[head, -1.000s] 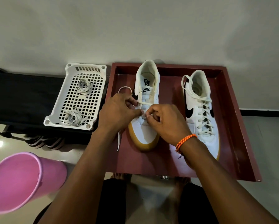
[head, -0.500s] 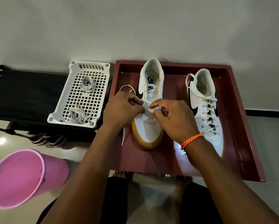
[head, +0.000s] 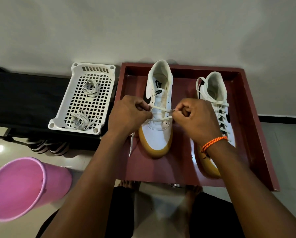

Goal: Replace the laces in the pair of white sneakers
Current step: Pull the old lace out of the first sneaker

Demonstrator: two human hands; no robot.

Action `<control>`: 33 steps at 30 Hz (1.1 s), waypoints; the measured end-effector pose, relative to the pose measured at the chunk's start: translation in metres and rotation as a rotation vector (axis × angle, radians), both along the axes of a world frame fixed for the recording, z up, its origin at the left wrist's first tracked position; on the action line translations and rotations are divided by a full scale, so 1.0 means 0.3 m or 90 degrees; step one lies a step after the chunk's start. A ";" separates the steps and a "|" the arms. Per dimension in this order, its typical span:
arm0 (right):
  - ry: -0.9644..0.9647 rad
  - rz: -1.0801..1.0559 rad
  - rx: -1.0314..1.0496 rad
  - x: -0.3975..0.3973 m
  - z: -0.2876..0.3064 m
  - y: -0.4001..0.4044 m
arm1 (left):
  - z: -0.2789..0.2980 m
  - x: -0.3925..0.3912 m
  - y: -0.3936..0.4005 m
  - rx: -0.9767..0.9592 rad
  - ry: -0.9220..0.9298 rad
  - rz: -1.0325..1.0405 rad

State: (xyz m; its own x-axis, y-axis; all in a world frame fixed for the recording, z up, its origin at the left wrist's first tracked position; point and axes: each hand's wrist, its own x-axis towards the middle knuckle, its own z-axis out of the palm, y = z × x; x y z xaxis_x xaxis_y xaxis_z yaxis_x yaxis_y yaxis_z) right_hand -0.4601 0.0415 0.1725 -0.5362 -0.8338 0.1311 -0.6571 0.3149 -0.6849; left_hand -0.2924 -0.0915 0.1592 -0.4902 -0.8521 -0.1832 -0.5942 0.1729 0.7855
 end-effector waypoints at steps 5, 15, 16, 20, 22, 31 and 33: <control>0.099 0.070 0.042 0.096 -0.006 -0.004 | 0.007 -0.007 0.007 -0.024 -0.009 -0.004; 0.154 0.101 0.106 0.113 -0.012 -0.021 | 0.003 -0.006 0.007 -0.023 -0.009 0.005; 0.126 0.093 0.095 0.098 -0.002 -0.019 | 0.002 -0.007 0.008 -0.021 -0.006 0.007; 0.060 0.028 0.027 0.009 0.021 -0.001 | 0.006 -0.008 0.011 -0.024 -0.002 -0.006; 0.058 0.011 -0.001 -0.005 0.026 0.007 | 0.006 -0.007 0.010 -0.039 -0.001 -0.017; 0.158 0.132 0.132 0.123 -0.010 -0.005 | 0.003 -0.007 0.009 -0.149 0.017 -0.112; 0.184 0.131 0.148 0.128 -0.020 -0.008 | 0.001 -0.010 0.010 -0.159 0.002 -0.117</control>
